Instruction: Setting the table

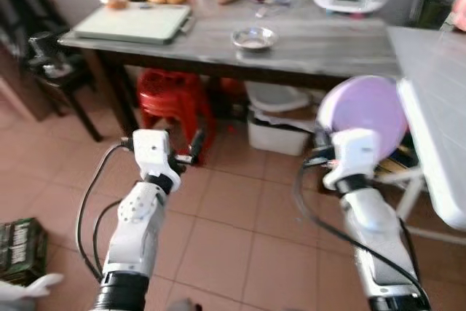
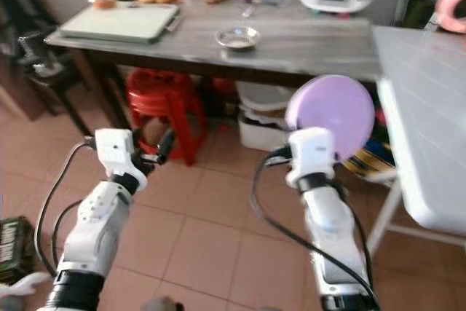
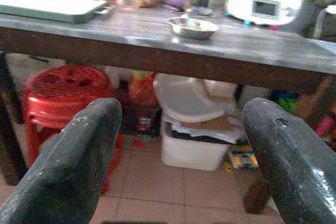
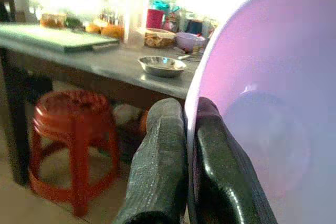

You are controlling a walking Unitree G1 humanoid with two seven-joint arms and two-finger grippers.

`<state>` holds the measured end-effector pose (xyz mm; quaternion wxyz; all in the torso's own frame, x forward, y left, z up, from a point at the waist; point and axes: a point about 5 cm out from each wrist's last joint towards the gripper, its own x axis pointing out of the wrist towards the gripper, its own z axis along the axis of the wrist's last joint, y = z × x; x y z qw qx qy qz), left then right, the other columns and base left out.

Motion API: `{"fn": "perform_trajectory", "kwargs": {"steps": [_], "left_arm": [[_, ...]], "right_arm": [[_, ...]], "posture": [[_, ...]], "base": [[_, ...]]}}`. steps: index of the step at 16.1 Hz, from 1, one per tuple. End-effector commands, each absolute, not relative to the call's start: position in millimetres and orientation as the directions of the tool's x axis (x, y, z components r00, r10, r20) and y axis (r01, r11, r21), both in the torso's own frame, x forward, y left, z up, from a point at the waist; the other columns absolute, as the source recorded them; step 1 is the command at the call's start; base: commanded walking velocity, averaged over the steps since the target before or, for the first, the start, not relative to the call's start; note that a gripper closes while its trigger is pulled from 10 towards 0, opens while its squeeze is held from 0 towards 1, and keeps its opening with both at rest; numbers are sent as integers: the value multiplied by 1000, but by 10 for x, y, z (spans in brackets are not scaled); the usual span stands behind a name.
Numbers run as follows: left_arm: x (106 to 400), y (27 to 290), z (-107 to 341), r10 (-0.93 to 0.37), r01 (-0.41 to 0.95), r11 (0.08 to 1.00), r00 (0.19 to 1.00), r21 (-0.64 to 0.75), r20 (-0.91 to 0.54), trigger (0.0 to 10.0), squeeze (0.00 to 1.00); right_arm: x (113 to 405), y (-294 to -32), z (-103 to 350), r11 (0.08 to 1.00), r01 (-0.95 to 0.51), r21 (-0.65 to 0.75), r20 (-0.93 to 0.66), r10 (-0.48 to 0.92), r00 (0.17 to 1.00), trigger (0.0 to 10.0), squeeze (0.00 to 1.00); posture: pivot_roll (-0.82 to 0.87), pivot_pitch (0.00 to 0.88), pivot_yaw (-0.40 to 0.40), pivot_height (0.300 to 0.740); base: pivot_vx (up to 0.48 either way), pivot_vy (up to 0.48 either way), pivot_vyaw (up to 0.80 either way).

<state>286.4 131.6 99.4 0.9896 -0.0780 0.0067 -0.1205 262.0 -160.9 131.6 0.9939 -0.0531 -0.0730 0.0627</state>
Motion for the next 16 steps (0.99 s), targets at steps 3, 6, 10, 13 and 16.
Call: {"fn": "perform_trajectory", "kwargs": {"steps": [3, 6, 10, 13, 16], "left_arm": [[2849, 1391, 978, -205, 202, 968, 979, -150, -8, 10000, 0], [2875, 1389, 988, -202, 198, 967, 979, -158, -9, 10000, 0], [2883, 1385, 967, -194, 188, 969, 981, -161, -23, 10000, 0], [2888, 1371, 990, -200, 196, 969, 980, -149, -8, 10000, 0], [2891, 1363, 999, -203, 200, 969, 979, -147, -4, 10000, 0]], "right_arm": [[2575, -1470, 1291, 986, -152, -74, 141, 162, 977, 10000, 0], [2586, -1455, 1325, 979, -175, -105, 153, 190, 970, 10000, 0], [2633, -1458, 1396, 969, -190, -160, 180, 218, 959, 10000, 0], [2657, -1461, 1420, 965, -193, -177, 189, 226, 956, 10000, 0], [2672, -1438, 1449, 954, -210, -212, 202, 253, 946, 10000, 0]], "posture": [[-29, 0, 40, 740], [-31, 0, 41, 740], [-33, 0, 42, 740], [-33, 0, 40, 740], [-35, 0, 40, 740]], "base": [[480, 0, 0], [464, 0, 0], [414, 141, 0], [331, 347, 0], [334, 345, 0]]}}
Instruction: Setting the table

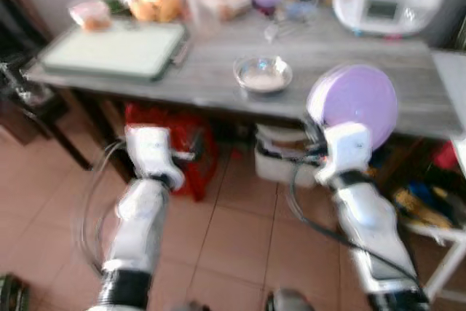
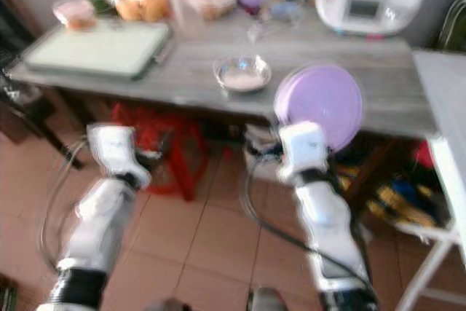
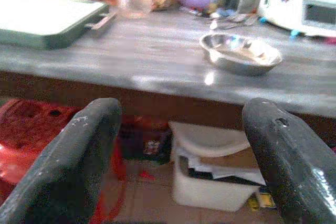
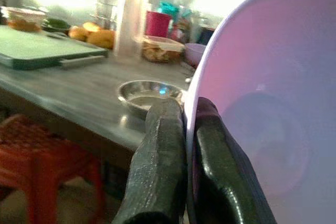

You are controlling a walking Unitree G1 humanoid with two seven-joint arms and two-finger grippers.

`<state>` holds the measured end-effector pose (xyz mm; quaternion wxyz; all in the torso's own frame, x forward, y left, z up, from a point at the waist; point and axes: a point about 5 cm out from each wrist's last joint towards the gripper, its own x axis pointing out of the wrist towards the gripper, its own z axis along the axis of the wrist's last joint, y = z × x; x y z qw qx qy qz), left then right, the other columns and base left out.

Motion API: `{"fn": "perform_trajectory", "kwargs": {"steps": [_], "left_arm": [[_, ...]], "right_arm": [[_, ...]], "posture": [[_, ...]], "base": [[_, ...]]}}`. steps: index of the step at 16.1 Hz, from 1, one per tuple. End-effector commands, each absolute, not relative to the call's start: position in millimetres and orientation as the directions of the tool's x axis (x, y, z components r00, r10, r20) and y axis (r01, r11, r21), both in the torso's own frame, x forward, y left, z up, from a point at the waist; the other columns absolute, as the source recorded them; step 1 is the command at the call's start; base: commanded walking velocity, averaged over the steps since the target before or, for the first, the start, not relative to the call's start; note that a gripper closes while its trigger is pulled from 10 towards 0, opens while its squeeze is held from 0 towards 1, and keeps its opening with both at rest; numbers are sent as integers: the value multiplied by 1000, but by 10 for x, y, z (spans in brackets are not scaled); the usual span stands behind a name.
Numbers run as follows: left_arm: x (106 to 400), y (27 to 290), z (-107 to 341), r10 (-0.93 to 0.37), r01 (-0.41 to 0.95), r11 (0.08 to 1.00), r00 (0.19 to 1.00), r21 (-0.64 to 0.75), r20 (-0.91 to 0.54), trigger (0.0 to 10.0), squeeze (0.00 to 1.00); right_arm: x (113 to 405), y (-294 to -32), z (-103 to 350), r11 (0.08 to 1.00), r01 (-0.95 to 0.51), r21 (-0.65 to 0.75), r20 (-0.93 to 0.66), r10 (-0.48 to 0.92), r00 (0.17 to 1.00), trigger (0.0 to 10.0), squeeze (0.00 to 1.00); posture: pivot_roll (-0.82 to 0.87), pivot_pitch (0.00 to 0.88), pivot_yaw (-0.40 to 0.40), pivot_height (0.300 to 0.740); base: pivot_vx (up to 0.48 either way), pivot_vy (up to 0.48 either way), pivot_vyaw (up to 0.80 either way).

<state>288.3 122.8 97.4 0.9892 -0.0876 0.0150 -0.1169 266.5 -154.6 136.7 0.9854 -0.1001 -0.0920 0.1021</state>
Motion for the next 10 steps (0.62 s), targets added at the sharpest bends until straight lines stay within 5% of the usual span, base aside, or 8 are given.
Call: {"fn": "perform_trajectory", "kwargs": {"steps": [1, 6, 10], "left_arm": [[2900, 1355, 1016, -203, 201, 968, 979, -148, 0, 10000, 0], [2895, 1355, 1028, -200, 199, 971, 980, -135, 6, 10000, 0], [2897, 1331, 1057, -217, 218, 966, 976, -139, 23, 10000, 0]], "right_arm": [[2682, -1443, 1457, 954, -209, -216, 204, 254, 946, 10000, 0], [2687, -1454, 1498, 951, -206, -230, 223, 258, 940, 10000, 0], [2701, -1455, 1491, 950, -203, -236, 219, 256, 941, 10000, 0]], "posture": [[-34, 0, 39, 740], [-38, 0, 40, 740], [-38, 0, 44, 740]], "base": [[341, 337, 0], [352, 325, 0], [469, 0, 0]]}}
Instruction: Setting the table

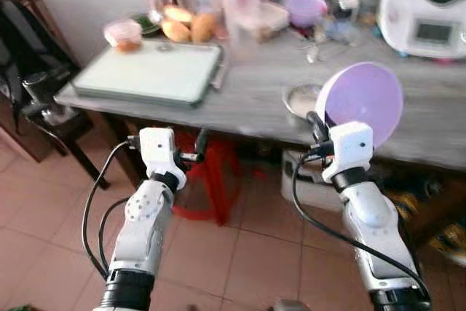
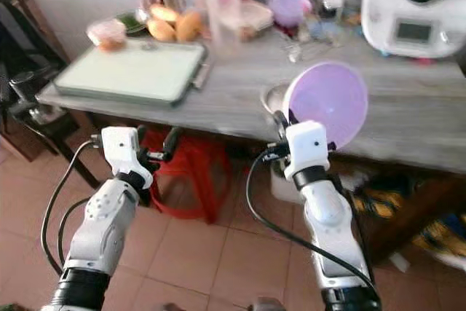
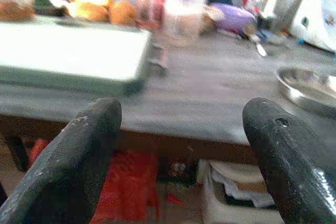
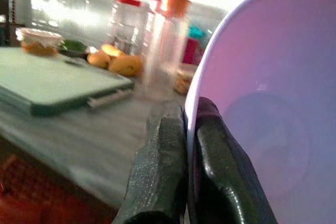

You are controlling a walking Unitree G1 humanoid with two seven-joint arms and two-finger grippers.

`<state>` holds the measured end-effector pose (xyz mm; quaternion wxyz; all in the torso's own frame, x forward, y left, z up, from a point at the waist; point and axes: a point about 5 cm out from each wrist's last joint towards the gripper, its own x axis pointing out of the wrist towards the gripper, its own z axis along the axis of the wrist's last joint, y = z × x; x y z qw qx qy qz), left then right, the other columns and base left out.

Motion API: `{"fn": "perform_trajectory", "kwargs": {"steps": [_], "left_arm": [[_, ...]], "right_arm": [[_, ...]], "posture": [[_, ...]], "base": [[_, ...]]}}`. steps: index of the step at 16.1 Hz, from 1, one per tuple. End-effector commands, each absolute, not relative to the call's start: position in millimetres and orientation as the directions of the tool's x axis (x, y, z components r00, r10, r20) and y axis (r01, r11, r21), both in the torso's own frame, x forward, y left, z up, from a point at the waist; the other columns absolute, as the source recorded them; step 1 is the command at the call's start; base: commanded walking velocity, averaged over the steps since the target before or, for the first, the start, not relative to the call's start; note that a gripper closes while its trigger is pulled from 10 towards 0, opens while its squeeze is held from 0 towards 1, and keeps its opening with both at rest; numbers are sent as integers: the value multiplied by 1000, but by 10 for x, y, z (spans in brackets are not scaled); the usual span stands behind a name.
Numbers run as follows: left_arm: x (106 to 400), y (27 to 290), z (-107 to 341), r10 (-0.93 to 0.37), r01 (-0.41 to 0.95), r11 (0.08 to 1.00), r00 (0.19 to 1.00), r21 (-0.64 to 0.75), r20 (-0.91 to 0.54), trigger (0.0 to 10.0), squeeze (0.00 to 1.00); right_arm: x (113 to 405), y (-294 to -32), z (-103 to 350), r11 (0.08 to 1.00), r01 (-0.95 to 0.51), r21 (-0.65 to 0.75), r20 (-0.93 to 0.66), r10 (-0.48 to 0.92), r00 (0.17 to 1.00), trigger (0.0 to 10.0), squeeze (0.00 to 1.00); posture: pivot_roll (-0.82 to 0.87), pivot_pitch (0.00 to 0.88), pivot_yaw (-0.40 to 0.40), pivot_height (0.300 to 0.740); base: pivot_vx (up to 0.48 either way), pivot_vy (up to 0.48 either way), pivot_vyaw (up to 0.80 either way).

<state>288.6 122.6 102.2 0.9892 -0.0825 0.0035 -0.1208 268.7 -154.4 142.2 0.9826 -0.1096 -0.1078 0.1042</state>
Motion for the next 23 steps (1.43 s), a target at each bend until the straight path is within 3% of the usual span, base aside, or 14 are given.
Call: {"fn": "perform_trajectory", "kwargs": {"steps": [1, 9, 14, 18, 23], "left_arm": [[2891, 1329, 1056, -220, 222, 965, 975, -139, 24, 10000, 0], [2874, 1301, 1059, -239, 240, 957, 971, -161, 31, 10000, 0], [2866, 1321, 1105, -217, 224, 956, 974, -191, 56, 10000, 0], [2841, 1328, 1082, -236, 238, 952, 971, -195, 37, 10000, 0], [2787, 1308, 1034, -260, 256, 946, 966, -197, 6, 10000, 0]], "right_arm": [[2699, -1454, 1490, 950, -203, -238, 219, 256, 942, 10000, 0], [2715, -1467, 1479, 953, -196, -232, 213, 246, 945, 10000, 0], [2726, -1459, 1476, 949, -201, -241, 210, 253, 945, 10000, 0], [2842, -1609, 1430, 962, -99, -253, 140, 138, 981, 10000, 0], [2958, -1725, 1387, 943, -75, -324, 71, 103, 992, 10000, 0]], "posture": [[-39, 0, 44, 740], [-39, 0, 41, 740], [-35, 0, 37, 740], [-26, 0, 32, 740], [-23, 0, 32, 740]], "base": [[465, 0, 0], [454, 0, 0], [0, 0, 0], [0, 0, 0], [0, 0, 0]]}}
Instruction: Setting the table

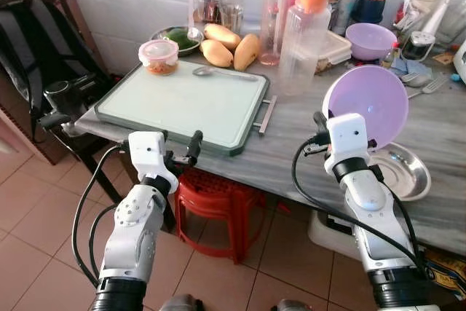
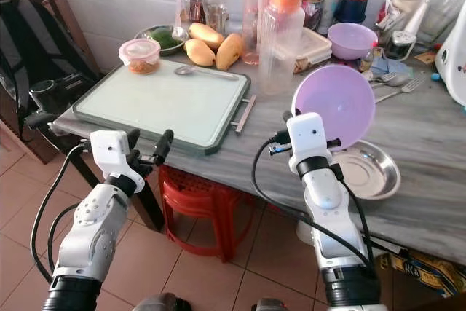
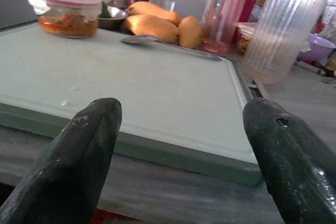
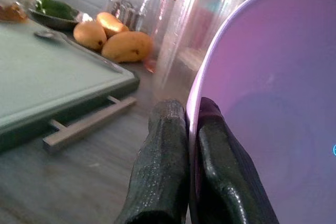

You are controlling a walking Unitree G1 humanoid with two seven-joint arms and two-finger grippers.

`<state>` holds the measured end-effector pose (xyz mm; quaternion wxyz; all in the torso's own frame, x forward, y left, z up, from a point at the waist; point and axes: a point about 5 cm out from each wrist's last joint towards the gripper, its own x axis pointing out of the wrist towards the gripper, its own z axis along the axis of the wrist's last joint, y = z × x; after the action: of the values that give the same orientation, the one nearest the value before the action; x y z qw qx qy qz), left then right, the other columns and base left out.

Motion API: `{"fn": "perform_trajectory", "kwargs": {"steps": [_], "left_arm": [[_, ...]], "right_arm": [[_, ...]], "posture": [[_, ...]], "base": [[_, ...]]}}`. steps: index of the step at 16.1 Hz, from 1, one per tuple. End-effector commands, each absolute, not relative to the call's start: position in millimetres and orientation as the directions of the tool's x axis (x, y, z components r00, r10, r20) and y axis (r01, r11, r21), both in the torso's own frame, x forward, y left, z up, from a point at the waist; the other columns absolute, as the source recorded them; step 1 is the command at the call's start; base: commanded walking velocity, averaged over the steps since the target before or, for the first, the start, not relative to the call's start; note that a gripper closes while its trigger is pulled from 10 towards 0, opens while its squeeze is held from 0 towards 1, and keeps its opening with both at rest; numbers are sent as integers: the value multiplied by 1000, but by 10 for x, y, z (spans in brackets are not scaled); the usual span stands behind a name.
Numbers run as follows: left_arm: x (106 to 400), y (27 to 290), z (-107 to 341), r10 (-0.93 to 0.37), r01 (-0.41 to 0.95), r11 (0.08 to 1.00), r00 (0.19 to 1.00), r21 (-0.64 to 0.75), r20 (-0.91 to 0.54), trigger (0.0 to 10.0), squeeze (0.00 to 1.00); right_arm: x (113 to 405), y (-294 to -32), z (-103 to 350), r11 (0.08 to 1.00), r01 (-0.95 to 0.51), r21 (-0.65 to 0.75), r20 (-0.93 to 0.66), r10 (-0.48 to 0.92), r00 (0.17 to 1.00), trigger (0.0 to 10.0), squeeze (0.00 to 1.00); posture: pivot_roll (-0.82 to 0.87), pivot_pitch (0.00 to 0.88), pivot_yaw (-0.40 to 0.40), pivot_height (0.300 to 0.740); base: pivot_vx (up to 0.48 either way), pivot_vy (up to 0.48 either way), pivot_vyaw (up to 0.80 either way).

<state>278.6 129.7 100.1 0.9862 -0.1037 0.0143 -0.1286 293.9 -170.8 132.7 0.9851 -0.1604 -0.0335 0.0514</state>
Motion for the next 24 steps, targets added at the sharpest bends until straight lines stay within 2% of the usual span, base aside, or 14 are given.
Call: {"fn": "perform_trajectory", "kwargs": {"steps": [1, 7, 11, 14, 17, 24], "left_arm": [[2777, 1292, 1031, -268, 263, 944, 963, -201, 2, 10000, 0], [2732, 1296, 1034, -284, 276, 942, 959, -190, -18, 10000, 0], [2676, 1346, 1030, -281, 270, 947, 959, -175, -38, 10000, 0], [2656, 1356, 1022, -284, 272, 947, 957, -169, -52, 10000, 0], [2660, 1351, 1017, -299, 285, 944, 952, -168, -67, 10000, 0], [2692, 1302, 1000, -318, 302, 939, 944, -167, -83, 10000, 0]], "right_arm": [[2992, -1752, 1383, 942, -63, -328, 59, 87, 994, 10000, 0], [3218, -1746, 1437, 931, -119, -346, 5, 129, 992, 10000, 0], [3390, -1805, 1480, 947, -108, -302, -61, 94, 994, 10000, 0], [3445, -1794, 1453, 936, -146, -320, -111, 116, 987, 10000, 0], [3448, -1792, 1393, 933, -139, -332, -174, 84, 981, 10000, 0], [3370, -1632, 1329, 972, -130, -195, -238, 82, 968, 10000, 0]], "posture": [[-25, 0, 34, 740], [-5, 0, 43, 740], [18, 11, 44, 740], [22, 16, 47, 740], [23, 15, 51, 740], [17, 2, 54, 740]], "base": [[0, 0, 0], [0, 0, 0], [0, 0, 0], [0, 0, 0], [0, 0, 0], [0, 0, 0]]}}
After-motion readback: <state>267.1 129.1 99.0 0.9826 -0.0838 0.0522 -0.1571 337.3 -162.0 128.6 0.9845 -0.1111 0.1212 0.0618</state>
